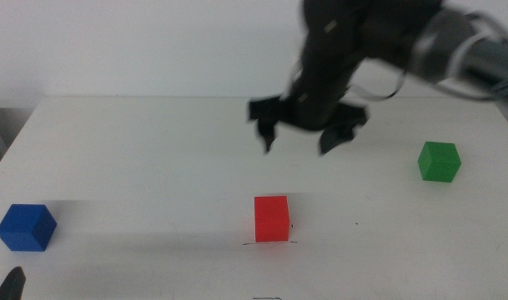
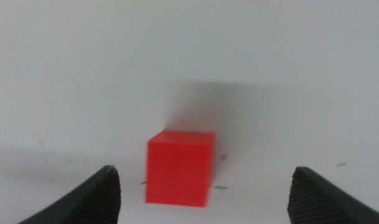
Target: Stack red cubes first, then green, then blue cubes in a specific spot.
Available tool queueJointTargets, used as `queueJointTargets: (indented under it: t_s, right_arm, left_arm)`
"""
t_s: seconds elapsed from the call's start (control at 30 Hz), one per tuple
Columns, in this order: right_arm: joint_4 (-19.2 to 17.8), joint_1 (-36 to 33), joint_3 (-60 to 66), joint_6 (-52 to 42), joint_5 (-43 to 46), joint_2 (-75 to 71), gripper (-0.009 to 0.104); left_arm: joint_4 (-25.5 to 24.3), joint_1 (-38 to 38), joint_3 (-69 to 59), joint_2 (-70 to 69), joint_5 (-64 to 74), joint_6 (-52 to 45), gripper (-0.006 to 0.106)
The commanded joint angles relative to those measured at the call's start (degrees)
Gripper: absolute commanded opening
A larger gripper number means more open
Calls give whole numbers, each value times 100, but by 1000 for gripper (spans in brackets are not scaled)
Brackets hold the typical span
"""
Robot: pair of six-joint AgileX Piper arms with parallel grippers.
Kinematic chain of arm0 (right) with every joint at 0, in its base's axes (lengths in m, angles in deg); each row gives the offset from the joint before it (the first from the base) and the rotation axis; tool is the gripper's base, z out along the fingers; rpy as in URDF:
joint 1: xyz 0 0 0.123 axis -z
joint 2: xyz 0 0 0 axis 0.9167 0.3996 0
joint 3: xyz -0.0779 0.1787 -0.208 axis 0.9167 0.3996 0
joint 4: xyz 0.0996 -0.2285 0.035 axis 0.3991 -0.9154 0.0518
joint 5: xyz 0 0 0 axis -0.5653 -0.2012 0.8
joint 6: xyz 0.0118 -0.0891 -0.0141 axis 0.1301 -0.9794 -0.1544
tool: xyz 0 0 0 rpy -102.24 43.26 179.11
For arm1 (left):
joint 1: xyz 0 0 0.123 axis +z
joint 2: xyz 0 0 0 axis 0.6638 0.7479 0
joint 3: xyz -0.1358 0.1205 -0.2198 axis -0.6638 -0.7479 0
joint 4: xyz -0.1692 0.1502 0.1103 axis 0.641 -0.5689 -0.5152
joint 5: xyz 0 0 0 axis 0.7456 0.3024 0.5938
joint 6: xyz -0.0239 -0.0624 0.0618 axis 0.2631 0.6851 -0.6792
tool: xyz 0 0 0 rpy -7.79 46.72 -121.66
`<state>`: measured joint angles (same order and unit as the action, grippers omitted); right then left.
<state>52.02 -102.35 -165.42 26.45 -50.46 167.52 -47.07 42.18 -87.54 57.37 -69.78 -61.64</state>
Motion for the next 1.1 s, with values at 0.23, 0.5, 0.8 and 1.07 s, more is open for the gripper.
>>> queueJointTargets:
  t_s: [0.23,0.5,0.8,1.07]
  right_arm:
    - [5,1495,-180,-1347,-383,-1182,71]
    - [-869,2478,-180,-1965,-365,-1280,71]
    - [-461,3262,-176,-1901,-368,-1247,71]
    - [-141,3394,-169,-2263,-380,-937,71]
  left_arm:
    - [40,4,23,-130,-454,35,93]
    - [40,4,23,-130,-454,35,93]
    - [40,4,23,-130,-454,35,93]
    - [40,4,23,-130,-454,35,93]
